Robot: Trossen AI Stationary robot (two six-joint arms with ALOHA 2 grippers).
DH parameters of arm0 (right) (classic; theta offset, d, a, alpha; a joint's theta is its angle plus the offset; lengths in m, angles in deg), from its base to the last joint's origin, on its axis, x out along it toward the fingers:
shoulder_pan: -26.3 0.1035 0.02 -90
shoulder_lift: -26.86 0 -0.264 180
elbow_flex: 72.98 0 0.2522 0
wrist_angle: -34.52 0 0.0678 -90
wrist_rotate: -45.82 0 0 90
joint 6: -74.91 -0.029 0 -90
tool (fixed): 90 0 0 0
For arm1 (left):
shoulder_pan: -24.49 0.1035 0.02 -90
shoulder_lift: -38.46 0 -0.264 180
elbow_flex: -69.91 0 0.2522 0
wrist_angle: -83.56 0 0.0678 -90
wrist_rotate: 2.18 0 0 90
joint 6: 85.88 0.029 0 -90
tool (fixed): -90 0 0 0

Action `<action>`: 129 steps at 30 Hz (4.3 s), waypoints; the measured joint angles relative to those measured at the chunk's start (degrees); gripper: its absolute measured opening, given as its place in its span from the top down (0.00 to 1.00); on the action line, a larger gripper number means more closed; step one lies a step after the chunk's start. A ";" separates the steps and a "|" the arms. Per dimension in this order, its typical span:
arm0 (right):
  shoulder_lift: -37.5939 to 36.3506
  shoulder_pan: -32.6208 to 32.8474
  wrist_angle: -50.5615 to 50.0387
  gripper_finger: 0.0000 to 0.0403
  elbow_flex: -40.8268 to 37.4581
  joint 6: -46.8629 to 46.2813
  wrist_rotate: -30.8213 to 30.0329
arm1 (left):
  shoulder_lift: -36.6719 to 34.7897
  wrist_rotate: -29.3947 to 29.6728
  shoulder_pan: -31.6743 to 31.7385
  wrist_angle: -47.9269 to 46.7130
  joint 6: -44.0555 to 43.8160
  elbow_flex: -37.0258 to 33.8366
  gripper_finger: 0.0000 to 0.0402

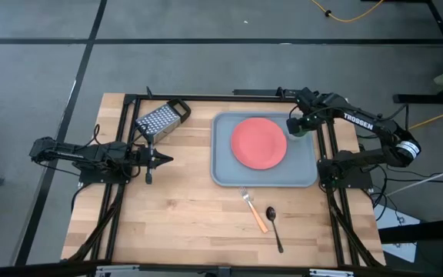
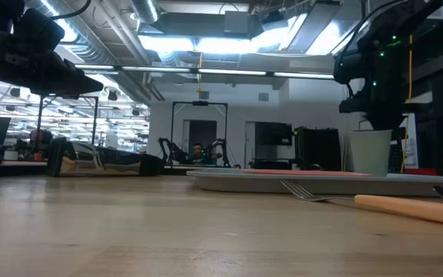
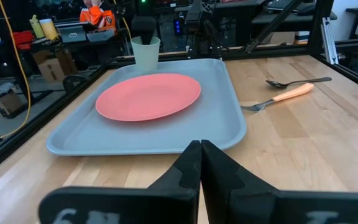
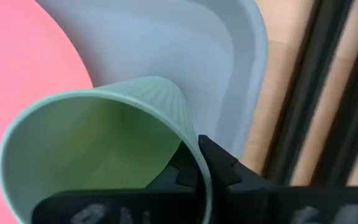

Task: Pick and place plate/cup/fork/spoon on tray
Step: Put the green cup on the gray serving tray, then put the orange fork on the gray serving tray to the right side of the pink plate

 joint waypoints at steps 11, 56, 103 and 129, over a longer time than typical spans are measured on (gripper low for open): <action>0.01 -1.16 0.26 0.90 -0.08 1.73 -4.31 | 0.00 0.01 0.00 0.01 0.00 0.00 1.00; -12.45 65.95 8.07 0.89 -1.82 -52.30 6.55 | 0.00 0.02 0.00 0.02 -0.02 0.00 1.00; 42.04 85.80 1.90 0.89 38.26 -65.84 -14.88 | 0.00 0.00 0.01 0.02 -0.02 0.00 1.00; 42.04 88.53 2.29 0.72 38.25 -55.54 -15.46 | 0.00 0.00 0.00 0.02 -0.02 0.00 1.00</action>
